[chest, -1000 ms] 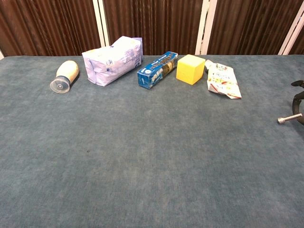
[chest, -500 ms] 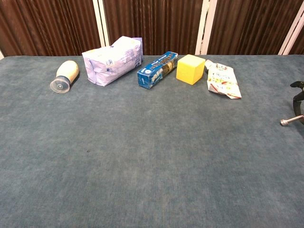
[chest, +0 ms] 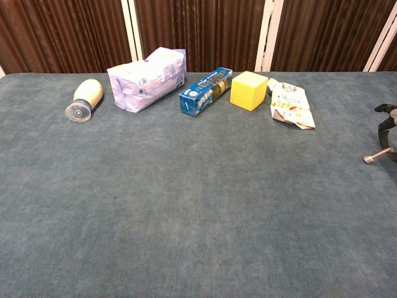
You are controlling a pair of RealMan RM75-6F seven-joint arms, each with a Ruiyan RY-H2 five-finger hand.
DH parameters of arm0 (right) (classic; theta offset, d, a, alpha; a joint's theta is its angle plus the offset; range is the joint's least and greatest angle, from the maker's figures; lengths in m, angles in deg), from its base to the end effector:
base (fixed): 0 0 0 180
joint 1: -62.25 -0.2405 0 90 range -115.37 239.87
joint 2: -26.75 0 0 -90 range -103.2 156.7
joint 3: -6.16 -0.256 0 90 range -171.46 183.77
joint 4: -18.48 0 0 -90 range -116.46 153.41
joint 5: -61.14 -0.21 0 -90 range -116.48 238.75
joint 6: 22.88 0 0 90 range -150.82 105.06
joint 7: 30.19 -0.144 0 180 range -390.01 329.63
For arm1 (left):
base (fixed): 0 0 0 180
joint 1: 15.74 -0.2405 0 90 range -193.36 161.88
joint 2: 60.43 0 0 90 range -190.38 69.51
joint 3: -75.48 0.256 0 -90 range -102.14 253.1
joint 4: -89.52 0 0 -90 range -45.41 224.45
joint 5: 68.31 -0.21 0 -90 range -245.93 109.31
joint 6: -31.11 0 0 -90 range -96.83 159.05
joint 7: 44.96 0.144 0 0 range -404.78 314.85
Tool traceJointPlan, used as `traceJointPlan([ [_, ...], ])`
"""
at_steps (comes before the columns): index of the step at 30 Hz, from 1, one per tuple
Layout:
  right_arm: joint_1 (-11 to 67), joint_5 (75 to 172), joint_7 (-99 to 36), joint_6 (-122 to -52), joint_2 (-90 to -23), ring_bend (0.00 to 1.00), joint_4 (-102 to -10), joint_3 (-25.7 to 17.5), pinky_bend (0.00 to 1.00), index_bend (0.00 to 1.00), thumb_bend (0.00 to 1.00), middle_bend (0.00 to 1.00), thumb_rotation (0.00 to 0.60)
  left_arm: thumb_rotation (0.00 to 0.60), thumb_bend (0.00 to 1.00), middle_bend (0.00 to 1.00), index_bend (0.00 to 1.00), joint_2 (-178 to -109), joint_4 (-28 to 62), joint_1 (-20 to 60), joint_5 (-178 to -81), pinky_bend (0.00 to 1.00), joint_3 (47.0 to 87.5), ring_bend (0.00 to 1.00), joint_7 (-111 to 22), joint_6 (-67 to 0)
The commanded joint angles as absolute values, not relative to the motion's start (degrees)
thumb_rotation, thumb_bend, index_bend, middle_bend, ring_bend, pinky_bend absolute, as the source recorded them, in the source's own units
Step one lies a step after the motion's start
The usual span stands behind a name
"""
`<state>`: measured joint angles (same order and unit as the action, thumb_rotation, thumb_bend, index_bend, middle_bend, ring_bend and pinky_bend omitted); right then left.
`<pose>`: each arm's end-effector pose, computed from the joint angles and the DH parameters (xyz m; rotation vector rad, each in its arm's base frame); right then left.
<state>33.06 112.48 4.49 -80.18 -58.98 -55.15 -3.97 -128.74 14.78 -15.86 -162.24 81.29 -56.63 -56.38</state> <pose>-0.3047 -0.3282 0.0375 1.5490 -0.8943 0.3977 -0.3652 0.1206 0.1438 -1.5260 -0.9793 -0.8109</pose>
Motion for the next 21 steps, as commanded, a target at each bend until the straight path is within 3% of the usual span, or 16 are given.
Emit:
traceJointPlan([
  [1,32.9,112.2,4.8,-80.3,-58.9,0.0,-55.5,-3.8,0.0,0.65,0.55,0.1,0.6,0.6,0.42,0.0,0.0,-128.7,14.8,-15.9,-162.3,0.04,81.3,0.0,-56.7,-56.5],
  [21,31.9,110.7,5.8,-81.4,-57.7,0.0,-58.3,-2.8,0.0,0.57,0.55,0.1,0.6,0.6,0.42,0.0,0.0,-128.3,14.5,-16.0,-162.2,0.04,81.3,0.0,-56.9,-56.6],
])
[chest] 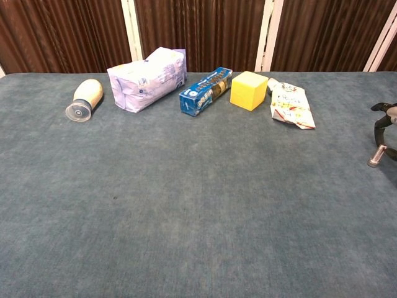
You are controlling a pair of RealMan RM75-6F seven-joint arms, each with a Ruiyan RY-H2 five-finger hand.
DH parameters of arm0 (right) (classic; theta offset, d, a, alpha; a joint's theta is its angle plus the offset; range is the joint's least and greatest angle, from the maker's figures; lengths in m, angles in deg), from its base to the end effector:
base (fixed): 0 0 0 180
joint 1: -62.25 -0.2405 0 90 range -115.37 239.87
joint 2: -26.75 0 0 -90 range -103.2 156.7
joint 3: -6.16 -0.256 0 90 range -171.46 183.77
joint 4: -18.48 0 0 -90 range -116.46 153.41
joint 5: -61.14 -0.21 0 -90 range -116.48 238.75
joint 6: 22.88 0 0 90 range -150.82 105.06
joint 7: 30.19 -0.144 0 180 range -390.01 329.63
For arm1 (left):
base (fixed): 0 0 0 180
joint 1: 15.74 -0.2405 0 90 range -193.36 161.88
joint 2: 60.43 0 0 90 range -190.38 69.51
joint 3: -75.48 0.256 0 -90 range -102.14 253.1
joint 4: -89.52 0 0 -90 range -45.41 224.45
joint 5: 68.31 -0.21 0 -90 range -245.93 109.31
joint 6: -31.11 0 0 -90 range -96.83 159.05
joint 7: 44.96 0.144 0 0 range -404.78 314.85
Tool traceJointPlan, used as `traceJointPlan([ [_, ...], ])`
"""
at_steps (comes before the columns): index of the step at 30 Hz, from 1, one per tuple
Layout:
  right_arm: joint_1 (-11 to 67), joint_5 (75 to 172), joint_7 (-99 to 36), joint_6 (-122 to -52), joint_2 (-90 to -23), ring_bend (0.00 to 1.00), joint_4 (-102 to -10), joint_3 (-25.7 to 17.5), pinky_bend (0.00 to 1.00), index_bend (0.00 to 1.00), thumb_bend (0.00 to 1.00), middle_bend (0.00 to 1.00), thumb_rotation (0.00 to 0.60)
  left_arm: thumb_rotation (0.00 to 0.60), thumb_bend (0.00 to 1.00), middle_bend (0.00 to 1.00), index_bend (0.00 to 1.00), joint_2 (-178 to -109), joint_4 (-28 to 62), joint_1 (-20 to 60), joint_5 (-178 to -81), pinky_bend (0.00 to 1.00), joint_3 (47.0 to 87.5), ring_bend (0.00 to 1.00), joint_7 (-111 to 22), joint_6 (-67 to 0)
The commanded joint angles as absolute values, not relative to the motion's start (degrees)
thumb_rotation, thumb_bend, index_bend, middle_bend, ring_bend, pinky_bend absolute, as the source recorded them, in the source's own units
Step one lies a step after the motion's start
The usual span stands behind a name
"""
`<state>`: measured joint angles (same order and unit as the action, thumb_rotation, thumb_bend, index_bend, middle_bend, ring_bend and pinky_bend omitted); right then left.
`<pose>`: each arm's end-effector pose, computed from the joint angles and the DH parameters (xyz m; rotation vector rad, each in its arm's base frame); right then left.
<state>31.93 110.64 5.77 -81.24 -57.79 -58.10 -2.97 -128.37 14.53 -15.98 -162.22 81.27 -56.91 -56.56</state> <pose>-0.2961 -0.3274 0.0384 1.5614 -0.8961 0.3979 -0.3651 0.1200 0.1461 -1.5214 -0.9808 -0.8135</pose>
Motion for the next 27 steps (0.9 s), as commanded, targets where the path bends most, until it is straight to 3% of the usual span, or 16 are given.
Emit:
traceJointPlan([
  [1,31.9,110.8,5.9,-81.5,-57.7,0.0,-58.4,-2.7,0.0,0.57,0.55,0.1,0.6,0.6,0.42,0.0,0.0,-128.3,14.5,-16.0,-162.3,0.04,81.3,0.0,-56.9,-56.6],
  [6,32.0,111.1,6.0,-82.4,-57.3,0.0,-59.3,-2.2,0.0,0.56,0.55,0.1,0.6,0.6,0.42,0.0,0.0,-128.2,14.4,-16.1,-162.4,0.04,81.3,0.0,-57.0,-56.7],
  [13,33.7,112.6,5.0,-85.6,-55.2,0.0,-62.7,-1.5,0.0,0.43,0.55,0.09,0.6,0.6,0.42,0.0,0.0,-128.1,14.3,-16.2,-162.6,0.04,81.4,0.0,-56.9,-57.1],
  [17,36.1,114.6,1.9,-87.9,-51.3,0.0,-67.9,-0.9,0.0,0.4,0.55,0.08,0.6,0.6,0.42,0.0,0.0,-128.1,14.2,-16.5,-162.9,0.04,81.5,0.0,-56.9,-57.7],
  [27,43.9,131.0,-3.5,-98.0,-46.9,0.0,-71.8,6.8,0.0,0.42,0.55,0.08,0.6,0.6,0.42,0.0,0.0,-128.1,14.0,-16.5,-163.6,0.04,81.8,0.0,-56.8,-57.9],
])
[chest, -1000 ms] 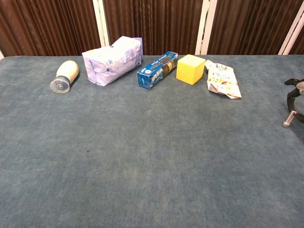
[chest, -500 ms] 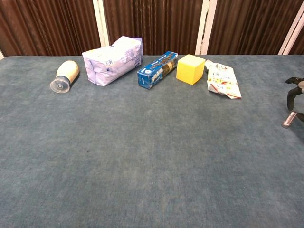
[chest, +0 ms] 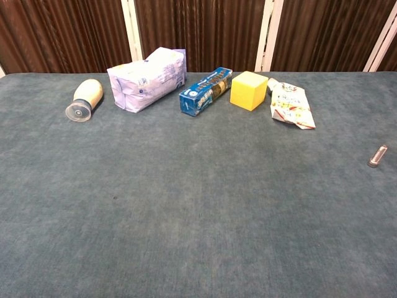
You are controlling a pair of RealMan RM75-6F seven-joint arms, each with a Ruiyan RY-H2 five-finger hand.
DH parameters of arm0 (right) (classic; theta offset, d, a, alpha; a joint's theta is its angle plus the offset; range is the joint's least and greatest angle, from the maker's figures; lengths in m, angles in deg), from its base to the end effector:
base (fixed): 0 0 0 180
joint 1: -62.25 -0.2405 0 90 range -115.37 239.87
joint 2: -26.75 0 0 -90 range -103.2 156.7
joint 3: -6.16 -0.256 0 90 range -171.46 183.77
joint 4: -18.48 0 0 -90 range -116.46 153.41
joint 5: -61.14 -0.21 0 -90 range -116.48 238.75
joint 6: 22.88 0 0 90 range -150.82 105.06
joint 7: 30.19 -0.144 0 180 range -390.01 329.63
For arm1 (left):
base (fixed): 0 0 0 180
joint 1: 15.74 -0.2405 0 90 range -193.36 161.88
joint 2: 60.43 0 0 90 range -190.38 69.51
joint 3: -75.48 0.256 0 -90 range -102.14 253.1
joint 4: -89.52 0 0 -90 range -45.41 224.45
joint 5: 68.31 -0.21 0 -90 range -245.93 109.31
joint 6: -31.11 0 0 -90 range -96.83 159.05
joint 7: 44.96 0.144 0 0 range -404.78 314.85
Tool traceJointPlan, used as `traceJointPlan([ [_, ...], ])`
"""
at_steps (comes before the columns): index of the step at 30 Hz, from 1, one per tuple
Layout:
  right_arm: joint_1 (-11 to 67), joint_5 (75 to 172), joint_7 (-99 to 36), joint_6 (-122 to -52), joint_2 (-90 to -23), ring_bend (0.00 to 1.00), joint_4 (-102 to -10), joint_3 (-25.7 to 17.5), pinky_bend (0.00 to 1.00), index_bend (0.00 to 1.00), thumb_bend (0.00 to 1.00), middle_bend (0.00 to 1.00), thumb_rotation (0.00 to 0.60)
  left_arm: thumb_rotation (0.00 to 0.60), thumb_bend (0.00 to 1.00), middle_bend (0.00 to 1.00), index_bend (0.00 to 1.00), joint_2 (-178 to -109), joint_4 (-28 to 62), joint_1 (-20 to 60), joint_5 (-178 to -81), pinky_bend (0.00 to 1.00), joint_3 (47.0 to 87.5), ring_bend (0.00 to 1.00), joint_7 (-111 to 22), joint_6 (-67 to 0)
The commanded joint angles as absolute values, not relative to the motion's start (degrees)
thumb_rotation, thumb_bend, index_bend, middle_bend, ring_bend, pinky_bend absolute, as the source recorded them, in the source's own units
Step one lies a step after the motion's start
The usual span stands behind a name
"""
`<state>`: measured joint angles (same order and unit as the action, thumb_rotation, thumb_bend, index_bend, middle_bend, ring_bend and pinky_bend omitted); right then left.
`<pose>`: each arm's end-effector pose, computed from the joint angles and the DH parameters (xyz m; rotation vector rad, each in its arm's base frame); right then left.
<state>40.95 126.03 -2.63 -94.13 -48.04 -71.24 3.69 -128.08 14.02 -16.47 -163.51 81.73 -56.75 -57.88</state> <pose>-0.2957 -0.2595 0.0815 1.5621 -0.8310 0.5430 -0.3608 0.1152 0.1467 -1.5333 -0.9726 -0.8313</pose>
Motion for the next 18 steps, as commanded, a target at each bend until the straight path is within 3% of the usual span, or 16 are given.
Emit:
traceJointPlan([
  [1,44.0,131.3,-3.3,-98.2,-47.0,0.0,-71.7,7.0,0.0,0.43,0.55,0.08,0.6,0.6,0.42,0.0,0.0,-128.1,14.0,-16.5,-163.6,0.04,81.8,0.0,-56.8,-57.9],
  [6,44.3,137.8,12.0,-104.0,-51.9,0.0,-65.5,8.6,0.0,0.46,0.55,0.08,0.6,0.6,0.42,0.0,0.0,-127.8,13.9,-16.6,-164.5,0.04,82.1,0.0,-56.9,-58.6],
  [18,41.8,133.5,33.6,-98.5,-57.8,0.0,-66.5,7.4,0.0,0.5,0.55,0.08,0.6,0.6,0.41,0.0,0.0,-127.1,14.1,-16.6,-164.3,0.04,82.3,0.0,-58.8,-58.3],
])
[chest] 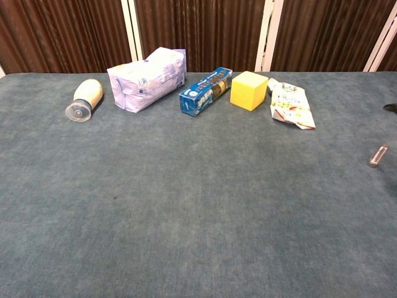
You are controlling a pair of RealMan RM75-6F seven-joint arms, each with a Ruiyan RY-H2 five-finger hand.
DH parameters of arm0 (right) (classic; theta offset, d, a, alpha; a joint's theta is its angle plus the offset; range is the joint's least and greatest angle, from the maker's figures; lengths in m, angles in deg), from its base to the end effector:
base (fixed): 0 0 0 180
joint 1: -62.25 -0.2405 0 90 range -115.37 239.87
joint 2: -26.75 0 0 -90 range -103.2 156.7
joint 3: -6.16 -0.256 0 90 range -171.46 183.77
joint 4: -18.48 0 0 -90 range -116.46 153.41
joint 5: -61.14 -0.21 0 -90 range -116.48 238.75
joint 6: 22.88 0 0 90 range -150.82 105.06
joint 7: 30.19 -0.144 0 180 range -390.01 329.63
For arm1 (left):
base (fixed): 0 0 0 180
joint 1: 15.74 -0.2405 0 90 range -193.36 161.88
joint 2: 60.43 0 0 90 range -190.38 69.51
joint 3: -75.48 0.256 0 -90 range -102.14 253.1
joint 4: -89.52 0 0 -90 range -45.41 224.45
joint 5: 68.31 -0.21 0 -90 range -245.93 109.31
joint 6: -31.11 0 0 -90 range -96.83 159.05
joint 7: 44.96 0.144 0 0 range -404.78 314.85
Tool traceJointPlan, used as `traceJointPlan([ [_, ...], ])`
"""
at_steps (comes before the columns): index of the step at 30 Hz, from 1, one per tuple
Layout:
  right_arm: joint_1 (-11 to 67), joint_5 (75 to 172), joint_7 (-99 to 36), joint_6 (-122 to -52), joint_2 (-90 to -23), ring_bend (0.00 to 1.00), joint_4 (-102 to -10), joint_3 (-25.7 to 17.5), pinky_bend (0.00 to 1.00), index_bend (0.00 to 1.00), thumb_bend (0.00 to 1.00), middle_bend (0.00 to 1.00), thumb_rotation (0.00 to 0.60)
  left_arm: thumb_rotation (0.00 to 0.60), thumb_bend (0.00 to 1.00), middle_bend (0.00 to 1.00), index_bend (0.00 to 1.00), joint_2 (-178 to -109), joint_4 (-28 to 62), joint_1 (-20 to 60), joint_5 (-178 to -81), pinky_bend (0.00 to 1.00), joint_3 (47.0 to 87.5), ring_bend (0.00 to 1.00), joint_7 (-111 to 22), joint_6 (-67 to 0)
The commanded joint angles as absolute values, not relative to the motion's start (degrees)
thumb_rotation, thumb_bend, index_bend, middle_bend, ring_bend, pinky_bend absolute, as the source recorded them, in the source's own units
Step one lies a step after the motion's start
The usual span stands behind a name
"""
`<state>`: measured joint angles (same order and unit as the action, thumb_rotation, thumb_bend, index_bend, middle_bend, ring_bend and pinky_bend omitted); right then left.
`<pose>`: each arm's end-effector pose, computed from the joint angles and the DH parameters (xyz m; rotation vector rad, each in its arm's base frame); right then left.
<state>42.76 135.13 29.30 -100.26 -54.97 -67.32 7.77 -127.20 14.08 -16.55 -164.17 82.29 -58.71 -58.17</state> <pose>-0.2814 -0.2357 0.0463 1.7397 -0.2596 0.2385 -0.3612 0.1124 0.1508 -1.5391 -0.9929 -0.8436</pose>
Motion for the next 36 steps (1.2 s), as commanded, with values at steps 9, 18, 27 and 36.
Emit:
traceJointPlan([
  [9,41.6,130.5,36.5,-96.4,-60.4,0.0,-63.3,6.8,0.0,0.49,0.55,0.08,0.6,0.6,0.42,0.0,0.0,-127.0,14.1,-16.6,-164.3,0.04,82.4,0.0,-59.1,-58.3],
  [18,41.1,129.0,38.1,-94.5,-62.2,0.0,-59.3,6.9,0.0,0.52,0.55,0.08,0.6,0.6,0.41,0.0,0.0,-127.1,14.0,-16.6,-164.4,0.04,82.5,0.0,-58.7,-58.2],
  [27,40.7,128.8,39.4,-93.9,-63.7,0.0,-56.9,6.9,0.0,0.52,0.55,0.08,0.6,0.6,0.42,0.0,0.0,-126.7,14.3,-16.4,-165.2,0.04,82.9,0.0,-59.1,-58.1],
  [36,40.4,129.0,40.2,-93.4,-64.9,0.0,-54.9,7.3,0.0,0.52,0.55,0.08,0.6,0.6,0.41,0.0,0.0,-126.5,14.6,-16.3,-165.6,0.04,83.2,0.0,-60.0,-58.1],
])
